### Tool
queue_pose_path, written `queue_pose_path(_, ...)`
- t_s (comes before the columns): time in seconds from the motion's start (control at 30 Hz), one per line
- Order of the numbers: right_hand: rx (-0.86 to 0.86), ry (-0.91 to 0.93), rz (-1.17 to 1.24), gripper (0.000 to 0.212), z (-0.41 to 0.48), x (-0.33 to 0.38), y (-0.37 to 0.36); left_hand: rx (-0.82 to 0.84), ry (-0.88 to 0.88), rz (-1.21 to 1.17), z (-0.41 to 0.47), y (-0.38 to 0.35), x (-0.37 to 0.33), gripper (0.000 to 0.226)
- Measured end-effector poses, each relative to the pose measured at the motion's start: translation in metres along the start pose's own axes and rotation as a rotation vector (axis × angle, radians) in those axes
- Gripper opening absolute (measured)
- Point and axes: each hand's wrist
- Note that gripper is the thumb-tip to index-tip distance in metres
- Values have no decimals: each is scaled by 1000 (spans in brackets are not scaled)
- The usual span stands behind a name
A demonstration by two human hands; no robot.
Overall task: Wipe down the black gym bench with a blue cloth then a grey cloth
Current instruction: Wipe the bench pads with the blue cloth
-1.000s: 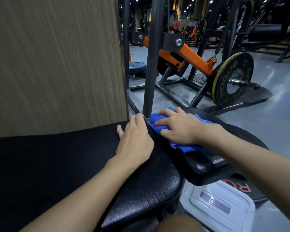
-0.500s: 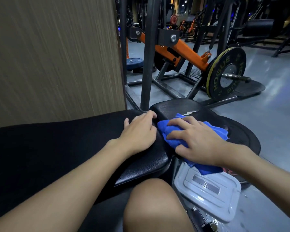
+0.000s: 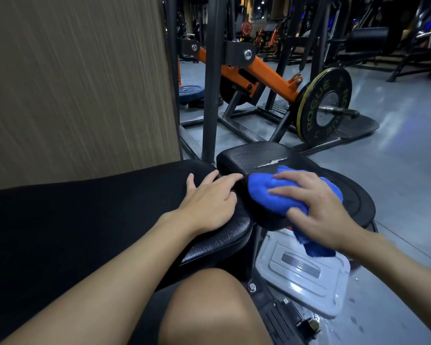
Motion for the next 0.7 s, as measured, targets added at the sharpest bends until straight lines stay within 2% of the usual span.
queue_pose_path(0.13,-135,-267,-97,52,8,-12,-1,-1,-9,-2,-1,0,0,50)
queue_pose_path(0.27,-87,-365,-199,60,20,-5,-4,-2,-17,-11,-1,-2,-1,50)
queue_pose_path(0.33,-60,-419,-227,57,25,-3,-5,2,-15,-24,-2,-2,-2,50)
queue_pose_path(0.53,-18,-435,-230,55,27,6,-5,-2,-16,-131,-13,7,-3,53)
queue_pose_path(0.7,-19,-318,-128,50,31,45,-19,-24,-15,-214,-37,23,22,55)
Point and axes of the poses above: each hand's wrist, its own z-axis towards the middle knuckle, its own y-axis out of the back of the hand, x = y × z, and after that the axes turned 12 degrees about y, right-handed
